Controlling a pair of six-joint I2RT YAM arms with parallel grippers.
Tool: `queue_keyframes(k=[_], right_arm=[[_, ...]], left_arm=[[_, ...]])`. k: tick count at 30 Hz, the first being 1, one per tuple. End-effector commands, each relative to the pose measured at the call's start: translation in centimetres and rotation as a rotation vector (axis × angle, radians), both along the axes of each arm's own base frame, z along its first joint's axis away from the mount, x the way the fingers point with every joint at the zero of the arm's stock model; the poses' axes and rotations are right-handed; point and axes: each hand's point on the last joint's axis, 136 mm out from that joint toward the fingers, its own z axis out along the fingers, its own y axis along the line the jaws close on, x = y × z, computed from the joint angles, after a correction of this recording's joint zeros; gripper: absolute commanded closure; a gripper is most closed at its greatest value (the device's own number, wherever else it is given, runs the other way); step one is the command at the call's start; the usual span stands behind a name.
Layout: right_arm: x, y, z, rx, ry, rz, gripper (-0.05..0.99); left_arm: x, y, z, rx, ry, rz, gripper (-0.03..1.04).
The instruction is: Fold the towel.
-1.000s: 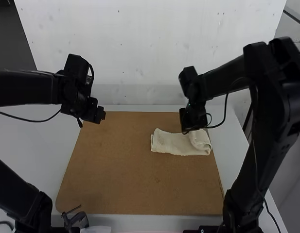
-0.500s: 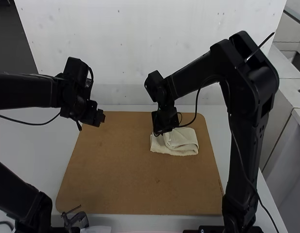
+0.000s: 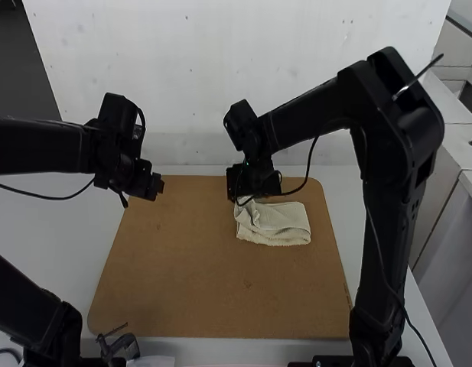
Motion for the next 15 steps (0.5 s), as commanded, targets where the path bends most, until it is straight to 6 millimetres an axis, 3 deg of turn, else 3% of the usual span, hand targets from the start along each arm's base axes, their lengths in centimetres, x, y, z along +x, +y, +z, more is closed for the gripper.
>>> queue_keyframes(k=[1, 3, 5, 10, 15], right_arm=[[1.1, -2.4, 1.7, 0.015, -0.032, -0.055, 0.32], [0.6, -3.2, 0.7, -0.027, -0.014, -0.049, 0.67], [0.1, -3.6, -0.5, -0.051, 0.007, -0.048, 0.9], [-1.3, -3.7, -3.5, -0.106, 0.069, -0.028, 0.92], [-1.5, -1.8, -4.3, -0.102, 0.067, 0.008, 0.92]], left_arm=[[0.4, 0.3, 0.9, 0.004, -0.031, 0.003, 0.02], [0.5, 0.2, 1.0, 0.002, -0.04, 0.002, 0.02], [0.6, 0.1, 1.1, -0.001, -0.044, -0.002, 0.02], [0.7, -0.2, 1.0, -0.003, -0.047, -0.007, 0.02], [0.7, -0.3, 1.0, -0.001, -0.047, -0.01, 0.03]])
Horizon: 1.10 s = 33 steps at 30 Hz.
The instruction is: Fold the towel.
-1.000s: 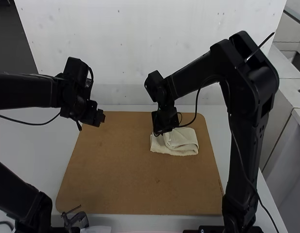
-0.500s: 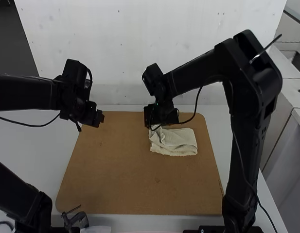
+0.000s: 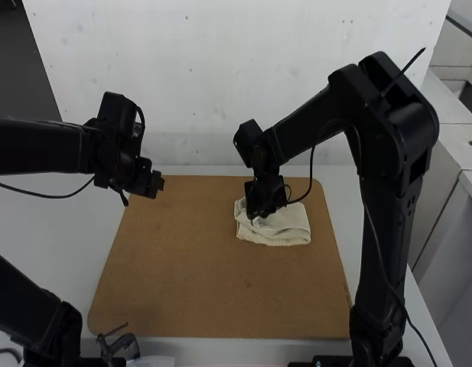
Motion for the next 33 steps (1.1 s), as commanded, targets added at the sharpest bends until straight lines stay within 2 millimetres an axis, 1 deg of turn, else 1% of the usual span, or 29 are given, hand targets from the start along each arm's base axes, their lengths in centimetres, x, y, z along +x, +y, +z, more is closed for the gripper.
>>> queue_keyframes(k=[1, 5, 9, 12, 14, 17, 20, 23, 24, 25, 27, 29, 30, 31, 33], right_arm=[[0.0, 2.1, 0.3, 0.004, -0.033, 0.046, 0.92], [-0.5, 4.7, 0.9, 0.022, -0.052, 0.101, 0.92], [-1.0, 6.8, 1.2, 0.027, -0.062, 0.147, 0.92], [-1.3, 8.0, 1.6, 0.028, -0.073, 0.17, 0.92], [-1.4, 8.4, 1.6, 0.024, -0.072, 0.178, 0.92], [-1.4, 8.3, 1.2, 0.014, -0.066, 0.175, 0.92], [-0.9, 7.2, 1.0, 0.001, -0.067, 0.152, 0.92], [-0.2, 6.0, 2.0, -0.002, -0.089, 0.122, 0.91], [0.2, 5.5, 2.5, 0.003, -0.1, 0.11, 0.85], [0.4, 5.1, 3.0, 0.009, -0.109, 0.102, 0.77], [0.8, 4.0, 4.1, 0.015, -0.121, 0.077, 0.56], [1.5, 2.7, 5.5, 0.034, -0.151, 0.043, 0.29], [1.8, 1.8, 6.2, 0.034, -0.162, 0.032, 0.14], [2.0, 1.0, 6.7, 0.038, -0.172, 0.015, 0.08], [2.5, -1.0, 7.5, 0.047, -0.191, -0.022, 0.0]], left_arm=[[0.3, -0.2, 0.6, 0.007, -0.022, -0.012, 0.03], [0.2, 0.0, 0.5, 0.009, -0.02, -0.008, 0.03], [0.2, 0.0, 0.5, 0.009, -0.02, -0.006, 0.03], [0.2, 0.0, 0.5, 0.009, -0.021, -0.006, 0.03], [0.2, 0.0, 0.5, 0.009, -0.021, -0.006, 0.03], [0.2, 0.0, 0.4, 0.009, -0.018, -0.008, 0.03], [0.2, 0.0, 0.3, 0.009, -0.018, -0.006, 0.03], [0.2, 0.1, 0.3, 0.01, -0.021, -0.004, 0.03], [0.2, 0.2, 0.3, 0.008, -0.022, -0.004, 0.03], [0.2, 0.2, 0.4, 0.009, -0.024, -0.003, 0.03], [0.3, 0.2, 0.6, 0.005, -0.032, -0.004, 0.03], [0.3, 0.1, 0.9, -0.003, -0.041, -0.008, 0.03], [0.3, 0.0, 1.1, -0.009, -0.046, -0.012, 0.03], [0.4, 0.1, 1.3, -0.011, -0.052, -0.009, 0.03], [0.4, 0.2, 1.9, -0.019, -0.069, -0.007, 0.03]])
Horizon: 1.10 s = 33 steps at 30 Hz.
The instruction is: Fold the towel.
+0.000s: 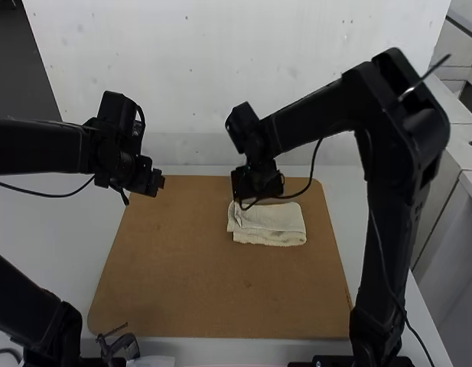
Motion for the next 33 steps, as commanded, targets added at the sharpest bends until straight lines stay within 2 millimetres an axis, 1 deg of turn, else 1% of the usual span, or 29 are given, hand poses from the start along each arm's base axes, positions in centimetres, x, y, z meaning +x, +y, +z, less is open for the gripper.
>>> queue_keyframes(k=[1, 3, 5, 8, 11, 14, 18, 22, 26, 29, 33], right_arm=[[1.4, -4.0, 3.1, 0.017, -0.08, -0.072, -0.03], [2.0, -6.4, 3.7, 0.028, -0.119, -0.106, -0.03], [2.3, -9.0, 4.2, 0.03, -0.16, -0.13, -0.03], [2.3, -13.0, 4.8, 0.044, -0.212, -0.182, -0.03], [1.5, -16.1, 5.6, 0.075, -0.27, -0.213, -0.03], [0.2, -19.1, 6.6, 0.086, -0.341, -0.247, -0.03], [-2.4, -21.1, 8.2, 0.112, -0.432, -0.266, -0.03], [-4.7, -22.3, 9.8, 0.105, -0.558, -0.274, -0.03], [-7.1, -22.7, 11.0, 0.121, -0.673, -0.278, -0.03], [-8.9, -23.0, 11.8, 0.101, -0.758, -0.259, -0.03], [-10.4, -22.9, 12.6, 0.099, -0.85, -0.234, -0.03]], left_arm=[[0.1, 0.4, 1.7, -0.016, -0.054, -0.003, 0.03], [0.1, 0.6, 2.4, -0.025, -0.071, -0.001, 0.03], [-0.2, 0.9, 2.5, -0.023, -0.078, 0.001, 0.03], [-0.6, 1.5, 2.8, -0.012, -0.095, 0.001, 0.03], [-0.9, 2.4, 3.3, -0.011, -0.114, 0.022, 0.02], [-1.4, 3.3, 4.7, -0.023, -0.165, 0.046, 0.02], [-2.7, 2.9, 6.3, -0.05, -0.264, 0.017, 0.03], [-3.8, 3.2, 6.5, -0.043, -0.305, 0.013, 0.03], [-4.8, 3.5, 8.0, -0.05, -0.373, 0.021, 0.03], [-6.1, 3.7, 9.4, -0.052, -0.448, 0.013, 0.03], [-7.6, 3.9, 10.4, -0.038, -0.523, -0.003, 0.03]])
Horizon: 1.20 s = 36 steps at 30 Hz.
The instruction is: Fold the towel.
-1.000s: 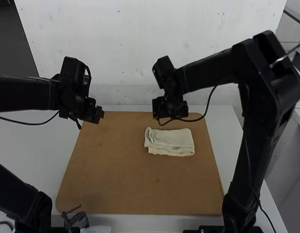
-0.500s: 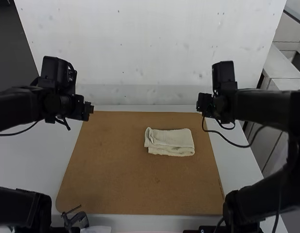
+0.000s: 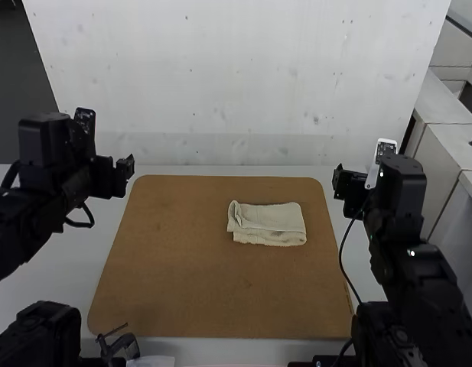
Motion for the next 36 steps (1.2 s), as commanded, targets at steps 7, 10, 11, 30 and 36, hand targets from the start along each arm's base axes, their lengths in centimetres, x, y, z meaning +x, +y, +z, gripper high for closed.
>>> queue_keyframes(k=[7, 10, 11, 30, 36], right_arm=[[-2.3, 0.2, 2.1, -0.039, -0.159, 0.029, -0.03], [-2.3, 0.2, 2.0, -0.042, -0.155, 0.03, -0.03], [-2.3, 0.2, 2.0, -0.042, -0.155, 0.03, -0.03], [-1.6, 0.4, 1.3, -0.034, -0.184, 0.035, -0.03], [-1.6, 0.5, 0.7, -0.022, -0.169, 0.037, -0.03]], left_arm=[[-2.8, 0.5, 3.4, 0.012, -0.151, -0.006, 0.03], [-3.5, 0.9, 4.7, 0.006, -0.208, 0.007, 0.03], [-3.8, 1.2, 5.2, 0.008, -0.229, 0.022, 0.03], [-7.4, 6.7, 9.0, 0.038, -0.386, 0.268, 0.04], [-7.2, 5.9, 7.2, 0.024, -0.386, 0.225, 0.04]])
